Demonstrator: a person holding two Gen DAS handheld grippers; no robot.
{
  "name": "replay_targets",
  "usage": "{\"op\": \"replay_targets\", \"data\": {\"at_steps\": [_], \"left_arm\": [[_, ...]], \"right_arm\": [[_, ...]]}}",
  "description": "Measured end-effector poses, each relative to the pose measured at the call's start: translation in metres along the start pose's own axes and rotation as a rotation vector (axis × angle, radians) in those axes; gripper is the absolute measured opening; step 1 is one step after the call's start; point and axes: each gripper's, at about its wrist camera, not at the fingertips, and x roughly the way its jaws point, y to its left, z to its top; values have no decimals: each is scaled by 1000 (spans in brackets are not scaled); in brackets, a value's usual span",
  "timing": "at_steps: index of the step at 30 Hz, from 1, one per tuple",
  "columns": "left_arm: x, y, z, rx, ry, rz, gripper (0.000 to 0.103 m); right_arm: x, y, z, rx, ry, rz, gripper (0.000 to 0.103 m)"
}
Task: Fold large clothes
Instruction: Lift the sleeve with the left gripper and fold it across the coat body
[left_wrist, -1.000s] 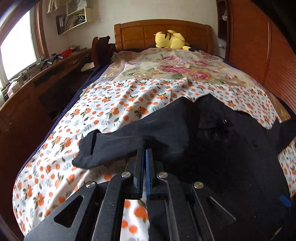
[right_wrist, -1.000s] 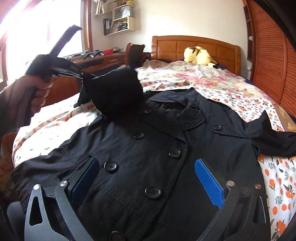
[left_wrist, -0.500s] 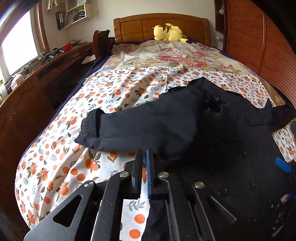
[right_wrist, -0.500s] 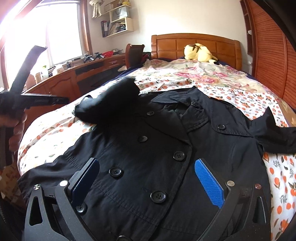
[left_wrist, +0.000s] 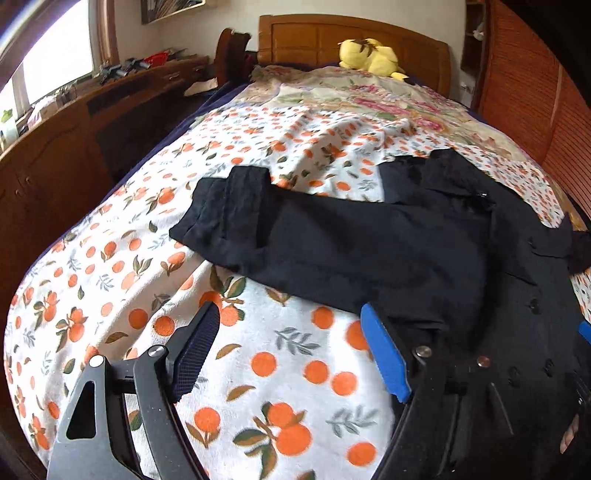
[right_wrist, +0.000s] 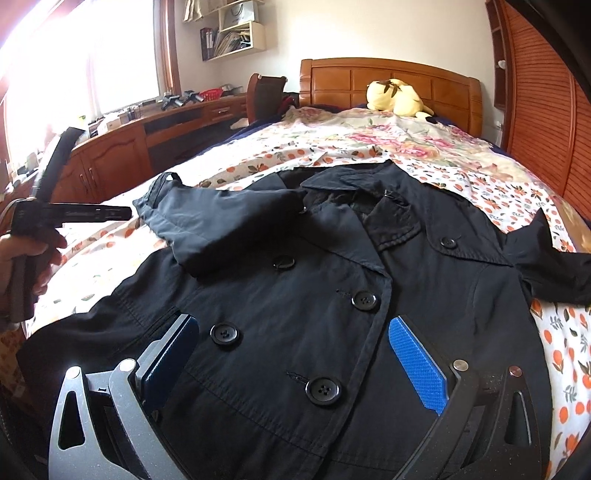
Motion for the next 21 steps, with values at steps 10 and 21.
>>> {"op": "replay_targets", "data": {"at_steps": [10,21], "left_arm": [[68,31,20,-126,55,13,79],[98,31,31,-162,94,35,79]], "right_arm": [[2,-1,-3,-15,18,2,102],[7,4,0,-25,29,27,102]]}}
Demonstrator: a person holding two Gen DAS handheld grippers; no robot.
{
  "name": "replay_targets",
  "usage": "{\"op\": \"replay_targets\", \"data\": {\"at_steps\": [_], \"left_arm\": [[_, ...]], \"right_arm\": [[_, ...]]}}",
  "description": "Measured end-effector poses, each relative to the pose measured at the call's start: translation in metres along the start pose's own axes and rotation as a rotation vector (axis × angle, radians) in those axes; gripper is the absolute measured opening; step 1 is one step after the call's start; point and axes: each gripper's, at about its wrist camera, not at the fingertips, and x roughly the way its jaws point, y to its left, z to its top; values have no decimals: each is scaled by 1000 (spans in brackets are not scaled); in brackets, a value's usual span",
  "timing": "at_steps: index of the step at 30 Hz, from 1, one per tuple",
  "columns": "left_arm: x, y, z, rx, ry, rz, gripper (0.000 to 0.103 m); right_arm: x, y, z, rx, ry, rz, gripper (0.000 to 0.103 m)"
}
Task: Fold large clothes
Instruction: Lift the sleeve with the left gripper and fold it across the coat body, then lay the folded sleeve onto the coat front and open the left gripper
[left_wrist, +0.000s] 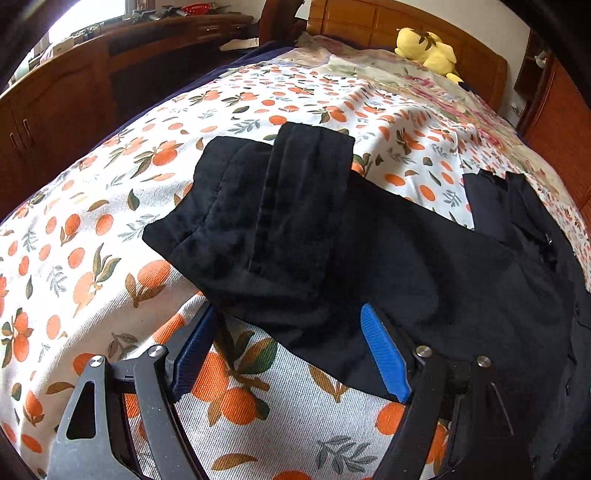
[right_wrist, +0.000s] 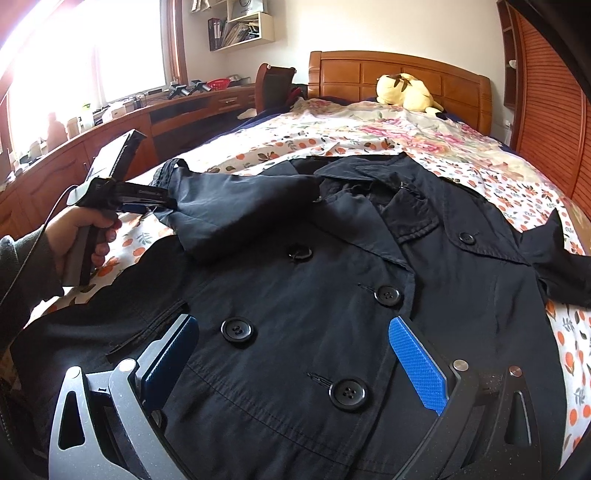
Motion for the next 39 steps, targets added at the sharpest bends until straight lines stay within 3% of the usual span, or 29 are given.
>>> {"op": "replay_targets", "data": {"at_steps": [2,5,9,11,21,33,39], "left_arm": [[2,-2,0,8,8,12,79],[3,-2,2,28,15,6,64],[-9,-12,3,50,-4,32,16],[-24,-22,2,64,-30,-6,9],[-138,-118,1,260,-251,-109,7],[-230,-224,-56,468,-331,-285,7],[-255,-247,-93,563,-362,-305,7]], "right_arm": [[0,0,0,-1,-1,3,102],[-1,-2,0,-2,-2,5,102],[-3,-4,0,3,-9,9,102],[-4,-4,2,-3,-14,10,102],[-26,-21,-5,-11,-51,-21,102],[-78,-88,-33,48,-87,-137,102],[-93,-100,-42,82,-87,-184,102]]}}
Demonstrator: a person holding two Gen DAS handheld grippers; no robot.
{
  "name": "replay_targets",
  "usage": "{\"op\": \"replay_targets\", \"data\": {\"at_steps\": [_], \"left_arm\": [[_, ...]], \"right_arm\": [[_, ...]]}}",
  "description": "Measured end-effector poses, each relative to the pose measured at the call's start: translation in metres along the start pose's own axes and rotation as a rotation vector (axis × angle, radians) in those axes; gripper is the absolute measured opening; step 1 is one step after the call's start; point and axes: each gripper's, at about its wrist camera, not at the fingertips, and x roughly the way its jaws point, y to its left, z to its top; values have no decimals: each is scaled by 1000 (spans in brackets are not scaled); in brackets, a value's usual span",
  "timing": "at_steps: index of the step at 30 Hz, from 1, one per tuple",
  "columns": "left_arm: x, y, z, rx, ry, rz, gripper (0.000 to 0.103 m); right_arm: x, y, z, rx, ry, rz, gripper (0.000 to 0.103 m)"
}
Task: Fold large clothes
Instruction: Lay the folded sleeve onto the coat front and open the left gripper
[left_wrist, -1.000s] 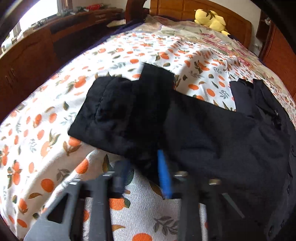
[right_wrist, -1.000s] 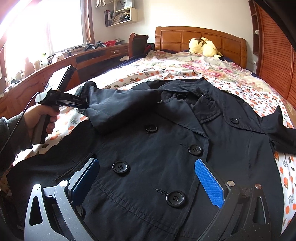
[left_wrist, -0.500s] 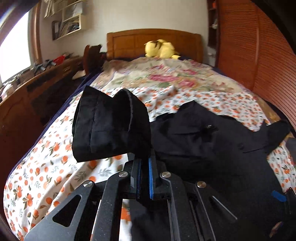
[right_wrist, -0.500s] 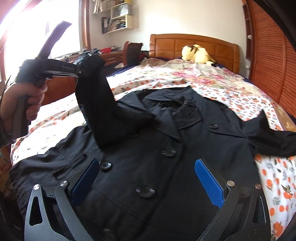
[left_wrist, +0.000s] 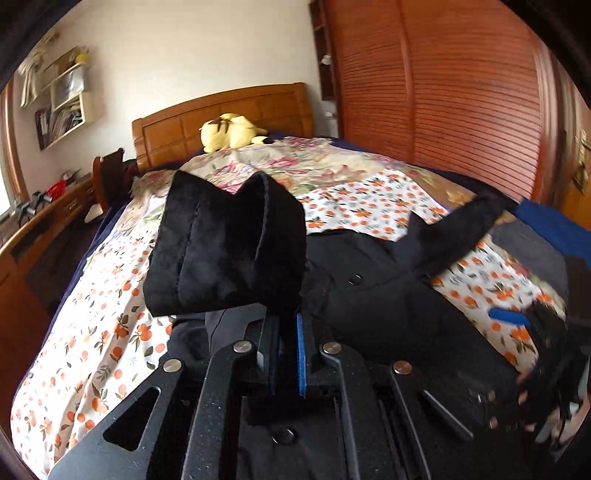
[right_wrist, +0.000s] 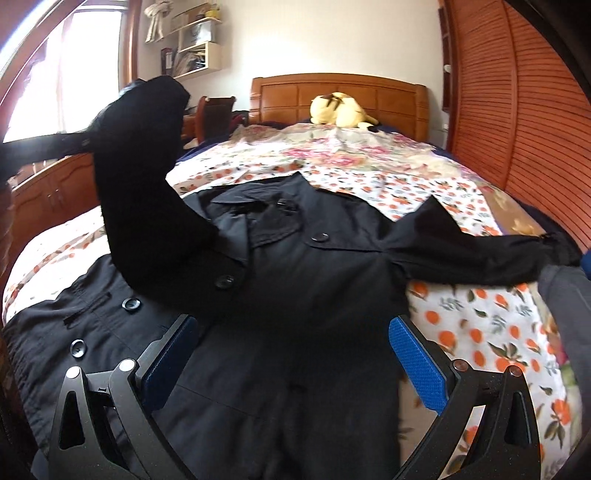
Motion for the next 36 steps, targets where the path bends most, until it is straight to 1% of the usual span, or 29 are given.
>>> {"op": "replay_targets", "data": {"at_steps": [2,5,7,8,9,11,12,13,14,17,19,24,26,30,33,36], "left_arm": [[-6,-9,-6,-8,8,-33,8],[-14,-14,-16,-35,28,-86,18],[-24,-17,-24,-34,30,-90,37],[-31,-18,-29,-30,17,-100,41],[-36,-20,-34,-31,12,-107,43],[-46,-21,-43,-41,19,-105,49],[-50,-20,-48,-47,18,-105,60],[-54,-18,-55,-54,14,-104,75],[-57,-18,-60,-60,8,-97,80],[-69,-12,-85,-68,9,-60,81],[-74,-4,-104,-92,17,-36,81],[-76,13,-139,-148,56,-11,81],[-75,18,-146,-159,62,8,81],[-69,26,-152,-185,72,11,81],[-63,27,-152,-182,73,8,81],[-56,25,-146,-162,69,4,81]], "right_arm": [[-3,0,2,10,1,-11,102],[-9,0,4,20,-7,-23,102],[-15,1,5,21,-15,-25,102],[-16,3,5,21,-18,-25,102],[-18,6,6,20,-19,-26,102],[-23,6,5,14,-21,-29,102],[-25,6,5,14,-21,-31,102],[-25,4,4,17,-22,-30,102],[-27,3,4,19,-23,-29,102],[-32,3,0,17,-24,-28,102],[-31,0,-2,14,-19,-25,102],[-22,-2,-9,8,22,-14,102],[-17,-2,-9,4,43,-13,102],[-7,-1,-12,-5,77,-2,102],[6,2,-16,-13,120,17,102],[23,7,-22,-50,192,34,102]]}}
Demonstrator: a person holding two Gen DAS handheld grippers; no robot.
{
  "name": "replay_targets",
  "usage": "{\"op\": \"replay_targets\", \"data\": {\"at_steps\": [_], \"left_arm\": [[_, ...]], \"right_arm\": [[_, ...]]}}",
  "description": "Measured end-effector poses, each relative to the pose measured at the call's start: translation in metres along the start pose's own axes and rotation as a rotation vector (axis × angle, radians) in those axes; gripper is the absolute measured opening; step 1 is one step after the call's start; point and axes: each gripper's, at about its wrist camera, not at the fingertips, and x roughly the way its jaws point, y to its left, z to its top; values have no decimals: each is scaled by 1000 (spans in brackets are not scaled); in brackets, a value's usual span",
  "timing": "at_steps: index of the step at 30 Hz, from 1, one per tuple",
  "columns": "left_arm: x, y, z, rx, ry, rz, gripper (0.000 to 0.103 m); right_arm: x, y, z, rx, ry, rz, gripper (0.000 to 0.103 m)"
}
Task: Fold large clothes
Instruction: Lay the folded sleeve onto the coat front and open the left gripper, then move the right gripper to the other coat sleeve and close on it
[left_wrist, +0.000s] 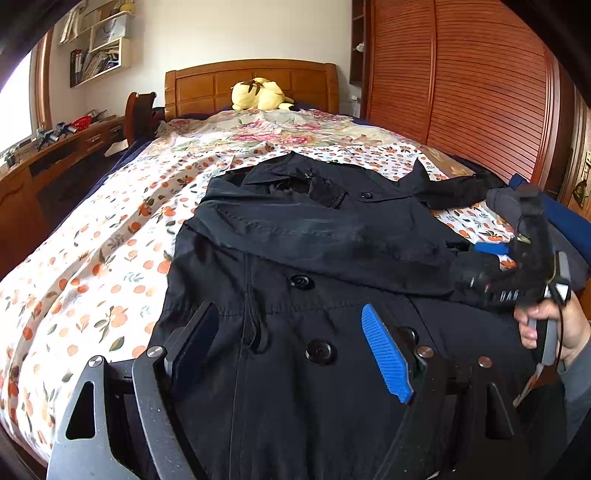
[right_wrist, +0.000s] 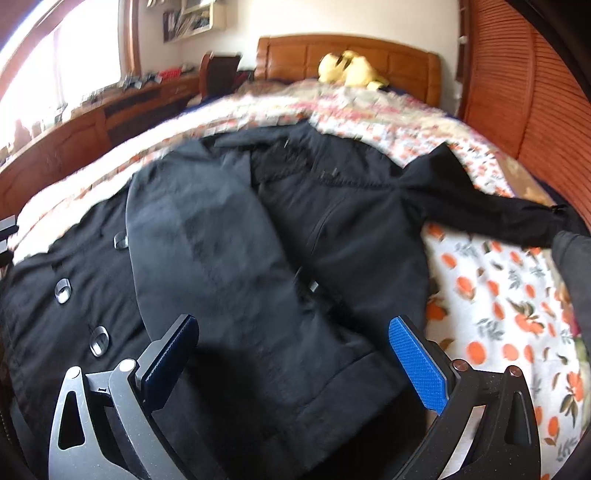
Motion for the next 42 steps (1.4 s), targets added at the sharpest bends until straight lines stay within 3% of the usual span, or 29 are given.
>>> {"op": "replay_targets", "data": {"at_steps": [16,25,34,38,42], "left_arm": [[71,-33,53,81,-72,-32,81],[103,-31,47,37,-69,-56,81],[108,-33,41,21,-73,-72,81],[108,-33,38,26,-78,-64,81],[109,-32,39,23,-74,-71,81]], "right_arm": [[20,2,2,14,44,-5,102],[14,1,-4,21,15,-1,102],[-3,-3,-10,40,-21,-5,102],[-25,-7,-9,-2,-52,-70,102],[-46,-33,0,53,-95,-122,102]]}}
